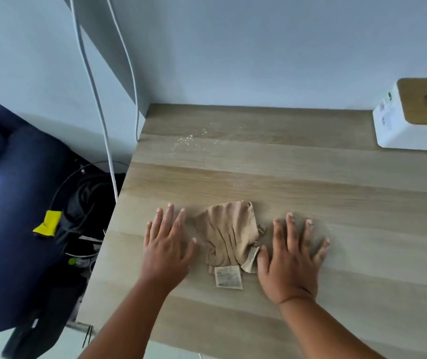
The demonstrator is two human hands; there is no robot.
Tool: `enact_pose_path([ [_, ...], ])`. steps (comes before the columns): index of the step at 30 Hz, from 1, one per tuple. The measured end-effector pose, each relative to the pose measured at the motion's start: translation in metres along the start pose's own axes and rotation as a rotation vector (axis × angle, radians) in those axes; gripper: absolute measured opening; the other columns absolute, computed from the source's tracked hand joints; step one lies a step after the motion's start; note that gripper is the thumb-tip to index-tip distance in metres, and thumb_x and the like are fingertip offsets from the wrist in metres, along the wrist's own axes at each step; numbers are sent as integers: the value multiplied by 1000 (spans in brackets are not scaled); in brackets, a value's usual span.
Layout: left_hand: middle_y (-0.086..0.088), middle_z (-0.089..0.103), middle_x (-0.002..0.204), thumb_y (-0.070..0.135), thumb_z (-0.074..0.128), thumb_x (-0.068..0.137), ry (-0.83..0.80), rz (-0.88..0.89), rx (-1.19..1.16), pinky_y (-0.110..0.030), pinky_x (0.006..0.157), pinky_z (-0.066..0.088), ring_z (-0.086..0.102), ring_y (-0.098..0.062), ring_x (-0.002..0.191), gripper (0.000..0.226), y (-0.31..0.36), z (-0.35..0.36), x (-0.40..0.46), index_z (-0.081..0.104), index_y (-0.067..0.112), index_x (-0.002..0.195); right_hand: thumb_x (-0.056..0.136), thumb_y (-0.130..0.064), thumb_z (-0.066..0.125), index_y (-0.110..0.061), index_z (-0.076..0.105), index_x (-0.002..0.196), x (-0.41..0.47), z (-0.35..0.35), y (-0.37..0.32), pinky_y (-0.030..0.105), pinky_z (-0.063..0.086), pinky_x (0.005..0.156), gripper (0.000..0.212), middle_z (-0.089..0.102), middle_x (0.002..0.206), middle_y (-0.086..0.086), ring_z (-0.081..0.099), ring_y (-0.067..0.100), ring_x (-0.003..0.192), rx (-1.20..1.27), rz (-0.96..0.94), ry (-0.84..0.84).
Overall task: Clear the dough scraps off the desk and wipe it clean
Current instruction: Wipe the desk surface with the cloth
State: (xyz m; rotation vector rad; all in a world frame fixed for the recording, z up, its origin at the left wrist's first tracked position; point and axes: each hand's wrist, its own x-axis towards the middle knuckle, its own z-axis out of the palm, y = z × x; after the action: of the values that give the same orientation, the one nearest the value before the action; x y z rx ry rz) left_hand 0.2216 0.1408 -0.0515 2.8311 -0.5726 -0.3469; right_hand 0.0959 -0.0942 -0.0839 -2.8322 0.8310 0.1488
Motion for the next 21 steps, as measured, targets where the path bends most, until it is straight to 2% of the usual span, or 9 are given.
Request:
enact_pose_path([
  [6, -5, 5, 173, 72, 28, 91, 56, -160, 46, -54, 129, 5, -4, -27, 160, 84, -48, 0, 18, 24, 27, 163, 92, -53, 33, -21, 46, 154, -1, -4, -1, 74, 8, 119, 71, 23, 170, 7, 8, 43, 157, 3, -3, 6],
  [13, -5, 10, 173, 73, 29, 94, 145, -158, 80, -54, 128, 6, 0, -25, 160, 81, -56, 17, 19, 21, 31, 163, 95, -51, 37, -22, 49, 153, -2, -12, 5, 66, 4, 124, 65, 30, 168, 4, 10, 36, 159, 161, -8, 46],
  [15, -5, 11, 173, 73, 32, 93, 153, -160, 80, -52, 128, 5, 0, -25, 160, 82, -56, 16, 19, 23, 30, 162, 96, -48, 41, -16, 53, 148, 1, -20, 5, 65, 11, 124, 63, 42, 162, 8, 24, 36, 155, 276, 9, 101],
  [18, -5, 12, 173, 72, 34, 92, 149, -168, 78, -53, 128, 6, 2, -26, 160, 82, -54, 14, 20, 25, 29, 162, 98, -40, 47, -7, 56, 143, 12, -33, 0, 63, 33, 115, 57, 57, 146, 13, 50, 35, 139, 433, -83, 198],
  [21, -5, 13, 173, 71, 36, 91, 149, -171, 74, -53, 128, 8, 3, -26, 160, 83, -54, 13, 20, 26, 29, 162, 97, -33, 57, -9, 58, 142, 22, -41, -23, 54, 42, 110, 51, 59, 143, 9, 55, 29, 132, 434, -292, 200],
])
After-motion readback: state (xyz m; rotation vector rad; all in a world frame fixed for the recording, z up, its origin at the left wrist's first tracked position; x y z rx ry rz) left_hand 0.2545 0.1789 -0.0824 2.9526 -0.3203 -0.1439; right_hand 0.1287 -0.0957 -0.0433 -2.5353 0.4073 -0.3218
